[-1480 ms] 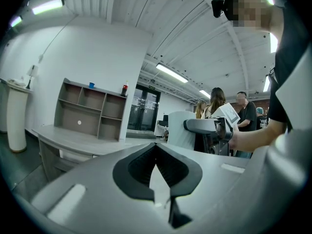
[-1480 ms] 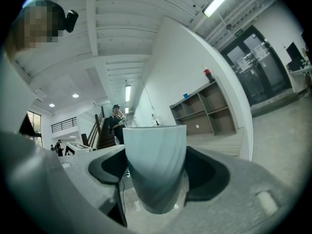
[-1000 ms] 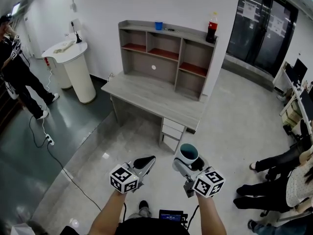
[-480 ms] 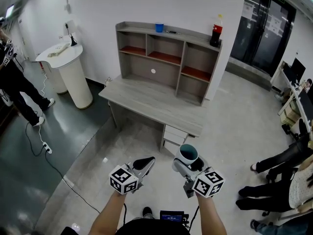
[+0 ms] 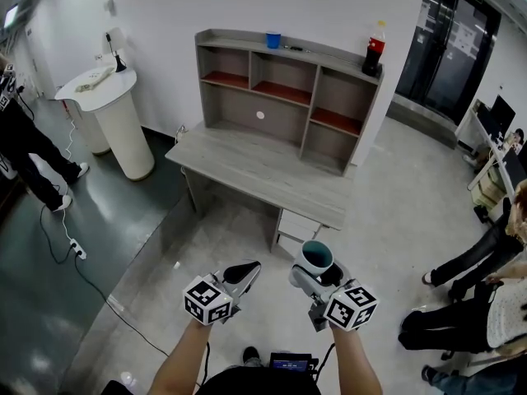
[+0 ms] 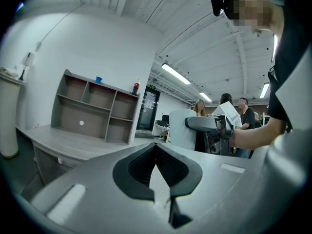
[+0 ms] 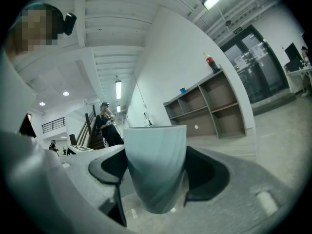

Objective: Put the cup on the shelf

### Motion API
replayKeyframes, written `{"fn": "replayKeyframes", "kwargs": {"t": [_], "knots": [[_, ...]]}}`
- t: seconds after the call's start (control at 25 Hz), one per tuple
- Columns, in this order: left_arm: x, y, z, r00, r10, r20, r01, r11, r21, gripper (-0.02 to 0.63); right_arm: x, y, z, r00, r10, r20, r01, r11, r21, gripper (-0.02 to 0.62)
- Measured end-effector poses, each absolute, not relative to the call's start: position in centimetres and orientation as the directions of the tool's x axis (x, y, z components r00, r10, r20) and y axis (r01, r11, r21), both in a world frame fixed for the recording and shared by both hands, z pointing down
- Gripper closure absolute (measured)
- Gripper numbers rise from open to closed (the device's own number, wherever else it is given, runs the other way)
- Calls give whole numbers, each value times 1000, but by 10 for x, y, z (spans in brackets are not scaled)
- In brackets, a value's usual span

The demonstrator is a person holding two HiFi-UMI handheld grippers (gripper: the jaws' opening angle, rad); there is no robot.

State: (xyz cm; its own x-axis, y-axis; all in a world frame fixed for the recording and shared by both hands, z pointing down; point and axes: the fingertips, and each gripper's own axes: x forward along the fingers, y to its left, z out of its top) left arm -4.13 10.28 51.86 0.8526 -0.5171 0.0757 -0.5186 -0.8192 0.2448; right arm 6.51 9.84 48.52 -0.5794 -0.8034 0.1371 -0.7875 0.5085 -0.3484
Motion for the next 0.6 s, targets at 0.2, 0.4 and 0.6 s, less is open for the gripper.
{"fn": "replayKeyframes", "kwargs": {"t": [0.2, 0.4, 0.6], "knots": [[-42, 94, 529, 852, -516, 89, -520, -813, 262, 607, 62, 87, 493, -585, -797, 150, -783, 508, -358, 235], [-41, 77, 536, 844, -528, 99, -534, -804, 262, 607, 60, 64, 502, -602, -785, 149, -771, 521, -366, 235], [-43, 42, 532, 825, -554, 112, -564, -790, 241, 607, 58, 26, 501, -626, -769, 131, -749, 547, -374, 235]]}}
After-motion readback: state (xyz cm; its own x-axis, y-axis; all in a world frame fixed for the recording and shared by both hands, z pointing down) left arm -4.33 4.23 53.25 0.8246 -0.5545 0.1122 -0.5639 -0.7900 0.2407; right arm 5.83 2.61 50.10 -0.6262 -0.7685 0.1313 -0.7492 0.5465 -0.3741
